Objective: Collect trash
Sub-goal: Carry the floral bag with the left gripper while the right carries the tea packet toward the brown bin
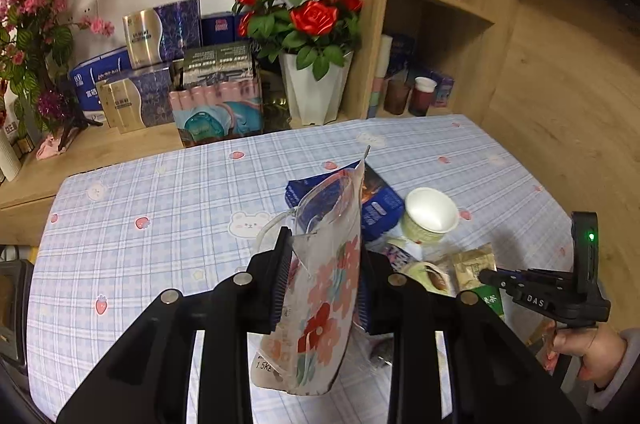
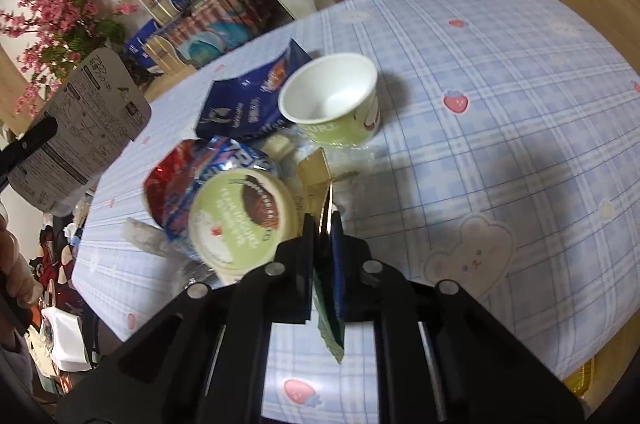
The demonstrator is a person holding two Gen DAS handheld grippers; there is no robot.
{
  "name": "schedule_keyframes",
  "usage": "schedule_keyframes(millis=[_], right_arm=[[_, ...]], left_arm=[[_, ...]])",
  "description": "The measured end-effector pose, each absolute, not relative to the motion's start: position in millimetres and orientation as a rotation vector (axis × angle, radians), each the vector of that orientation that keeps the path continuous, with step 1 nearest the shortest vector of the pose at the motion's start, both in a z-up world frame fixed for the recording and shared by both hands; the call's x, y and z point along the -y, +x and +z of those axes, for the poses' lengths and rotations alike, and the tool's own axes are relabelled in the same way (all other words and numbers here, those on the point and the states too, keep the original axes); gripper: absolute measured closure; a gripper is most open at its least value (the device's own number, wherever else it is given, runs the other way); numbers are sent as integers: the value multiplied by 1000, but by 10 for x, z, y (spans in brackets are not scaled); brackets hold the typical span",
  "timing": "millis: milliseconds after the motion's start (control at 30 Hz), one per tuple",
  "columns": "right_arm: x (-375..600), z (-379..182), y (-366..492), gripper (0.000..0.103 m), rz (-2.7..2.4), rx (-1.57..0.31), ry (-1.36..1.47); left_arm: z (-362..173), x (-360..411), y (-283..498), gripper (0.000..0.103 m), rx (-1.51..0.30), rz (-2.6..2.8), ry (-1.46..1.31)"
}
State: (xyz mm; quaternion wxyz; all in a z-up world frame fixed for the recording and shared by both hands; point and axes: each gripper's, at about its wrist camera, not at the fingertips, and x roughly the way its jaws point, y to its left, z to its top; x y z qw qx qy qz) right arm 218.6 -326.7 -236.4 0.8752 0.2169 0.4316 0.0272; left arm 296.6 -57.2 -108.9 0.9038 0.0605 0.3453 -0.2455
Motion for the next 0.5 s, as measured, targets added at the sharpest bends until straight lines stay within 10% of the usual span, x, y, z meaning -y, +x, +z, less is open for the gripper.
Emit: schedule_keyframes(millis=[500], right_arm=[[3098,-1729,1628,93,117,-778,427]], left_arm=[[-950,427,1991,75,-701,-535,11]])
